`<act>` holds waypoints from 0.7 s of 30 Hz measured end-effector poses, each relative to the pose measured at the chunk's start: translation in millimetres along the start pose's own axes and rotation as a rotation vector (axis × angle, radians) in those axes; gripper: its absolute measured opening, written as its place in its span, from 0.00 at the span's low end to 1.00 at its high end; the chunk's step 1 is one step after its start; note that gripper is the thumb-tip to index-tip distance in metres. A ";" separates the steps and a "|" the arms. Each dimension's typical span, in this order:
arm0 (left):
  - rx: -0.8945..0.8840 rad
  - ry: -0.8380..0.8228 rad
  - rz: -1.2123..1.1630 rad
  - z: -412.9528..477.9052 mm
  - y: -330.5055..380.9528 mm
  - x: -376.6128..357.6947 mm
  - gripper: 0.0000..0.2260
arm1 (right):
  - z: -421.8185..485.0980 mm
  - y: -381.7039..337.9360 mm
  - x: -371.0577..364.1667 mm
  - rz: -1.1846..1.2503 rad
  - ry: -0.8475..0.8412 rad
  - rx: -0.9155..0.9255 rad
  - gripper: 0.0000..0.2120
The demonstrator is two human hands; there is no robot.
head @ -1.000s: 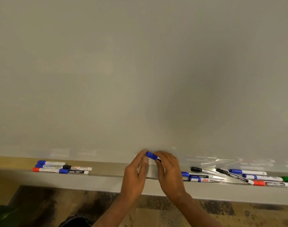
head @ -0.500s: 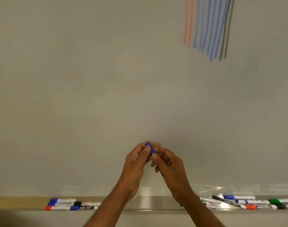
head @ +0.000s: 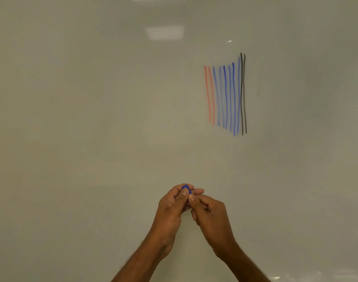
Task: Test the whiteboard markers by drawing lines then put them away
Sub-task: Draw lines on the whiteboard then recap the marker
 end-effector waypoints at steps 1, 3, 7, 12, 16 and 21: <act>-0.004 0.000 -0.004 1.3 4.1 -1.9 0.13 | 1.3 -3.2 0.5 -0.005 0.020 0.013 0.19; -0.006 0.004 -0.017 3.4 9.5 -5.2 0.13 | 2.7 -9.1 2.6 -0.023 0.057 0.035 0.18; -0.015 0.023 -0.047 5.6 17.5 -13.8 0.13 | 3.6 -20.8 9.8 -0.062 0.096 0.061 0.15; -0.028 0.056 -0.101 8.4 26.2 -25.3 0.11 | 6.7 -31.3 17.5 -0.084 0.132 0.086 0.12; -0.024 0.085 -0.141 11.1 29.5 -32.1 0.11 | 7.9 -38.8 22.6 -0.110 0.136 0.088 0.12; -0.060 0.148 -0.155 17.2 37.0 -34.6 0.11 | 6.7 -43.9 27.9 -0.097 0.162 0.056 0.20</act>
Point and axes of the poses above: each hand's wrist, its own z-axis towards the middle knuckle, its own x-axis out of the back of the hand, y = z × x, the point moved 2 cm from there along z, towards the middle knuckle, and after that the axes turned 5 degrees about -x, right-handed, at the moved point
